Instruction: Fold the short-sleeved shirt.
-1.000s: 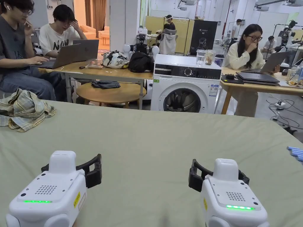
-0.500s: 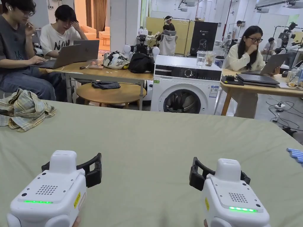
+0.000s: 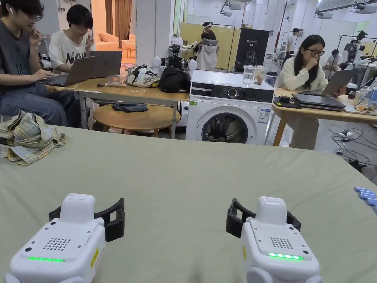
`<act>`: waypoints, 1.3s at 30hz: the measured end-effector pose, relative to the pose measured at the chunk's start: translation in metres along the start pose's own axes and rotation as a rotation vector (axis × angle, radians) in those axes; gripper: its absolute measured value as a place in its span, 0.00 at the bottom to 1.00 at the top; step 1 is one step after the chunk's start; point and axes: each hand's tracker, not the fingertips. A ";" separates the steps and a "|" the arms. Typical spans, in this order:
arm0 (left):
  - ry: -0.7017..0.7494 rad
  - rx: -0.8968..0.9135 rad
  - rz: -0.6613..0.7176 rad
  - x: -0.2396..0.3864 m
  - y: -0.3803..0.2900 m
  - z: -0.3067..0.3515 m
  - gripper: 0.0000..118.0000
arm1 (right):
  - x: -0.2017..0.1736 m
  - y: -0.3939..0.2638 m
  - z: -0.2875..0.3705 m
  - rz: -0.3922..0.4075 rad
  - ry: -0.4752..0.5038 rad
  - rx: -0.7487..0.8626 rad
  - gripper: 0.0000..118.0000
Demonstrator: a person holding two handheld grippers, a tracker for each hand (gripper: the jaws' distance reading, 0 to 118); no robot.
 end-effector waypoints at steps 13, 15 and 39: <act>-0.007 -0.018 -0.009 -0.001 0.001 -0.004 0.67 | 0.000 0.013 -0.009 -0.127 -0.007 -0.106 0.74; -0.008 -0.021 -0.010 -0.001 0.001 -0.004 0.67 | 0.002 0.011 -0.012 -0.144 -0.002 -0.125 0.75; 0.082 0.012 -0.084 0.004 0.005 -0.008 0.67 | 0.001 0.005 -0.015 -0.046 -0.091 -0.069 0.75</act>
